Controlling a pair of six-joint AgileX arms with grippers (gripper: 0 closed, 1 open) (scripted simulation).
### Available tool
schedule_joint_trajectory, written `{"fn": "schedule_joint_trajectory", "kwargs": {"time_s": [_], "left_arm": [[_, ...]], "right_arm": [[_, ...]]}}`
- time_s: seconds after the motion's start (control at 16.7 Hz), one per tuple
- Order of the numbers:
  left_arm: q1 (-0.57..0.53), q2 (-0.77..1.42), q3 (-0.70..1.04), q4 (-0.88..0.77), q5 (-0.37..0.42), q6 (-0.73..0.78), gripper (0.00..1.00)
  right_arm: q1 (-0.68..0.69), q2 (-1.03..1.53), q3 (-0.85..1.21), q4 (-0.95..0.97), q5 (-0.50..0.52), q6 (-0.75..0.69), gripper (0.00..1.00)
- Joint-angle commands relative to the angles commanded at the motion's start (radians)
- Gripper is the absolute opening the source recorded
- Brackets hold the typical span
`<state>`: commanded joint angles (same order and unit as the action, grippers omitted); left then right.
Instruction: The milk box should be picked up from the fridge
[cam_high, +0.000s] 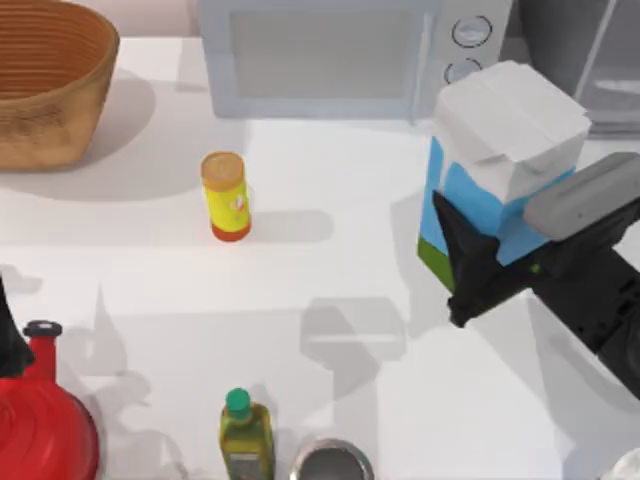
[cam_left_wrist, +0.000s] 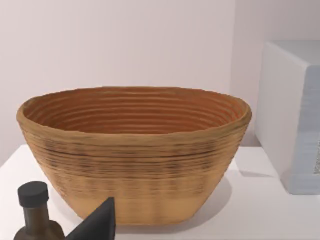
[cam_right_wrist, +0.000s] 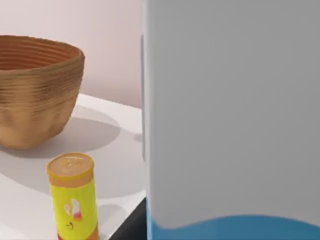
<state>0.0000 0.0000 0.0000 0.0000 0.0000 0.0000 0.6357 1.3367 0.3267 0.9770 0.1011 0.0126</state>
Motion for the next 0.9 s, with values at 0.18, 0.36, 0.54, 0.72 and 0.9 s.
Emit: {"fn": "schedule_joint_trajectory", "kwargs": {"time_s": [0.18, 0.36, 0.54, 0.72, 0.9], "left_arm": [[0.0, 0.0, 0.0, 0.0, 0.0, 0.0, 1.0], [0.0, 0.0, 0.0, 0.0, 0.0, 0.0, 1.0], [0.0, 0.0, 0.0, 0.0, 0.0, 0.0, 1.0], [0.0, 0.0, 0.0, 0.0, 0.0, 0.0, 1.0], [0.0, 0.0, 0.0, 0.0, 0.0, 0.0, 1.0]], "right_arm": [[0.11, 0.226, 0.062, 0.173, 0.018, 0.005, 0.0], [0.194, 0.396, 0.11, 0.306, 0.03, 0.006, 0.0], [0.241, 0.486, 0.137, 0.38, 0.037, 0.004, 0.0], [0.247, 0.496, 0.139, 0.388, 0.038, 0.004, 0.0], [0.242, 0.497, 0.136, 0.386, 0.036, 0.006, 0.0]]}}
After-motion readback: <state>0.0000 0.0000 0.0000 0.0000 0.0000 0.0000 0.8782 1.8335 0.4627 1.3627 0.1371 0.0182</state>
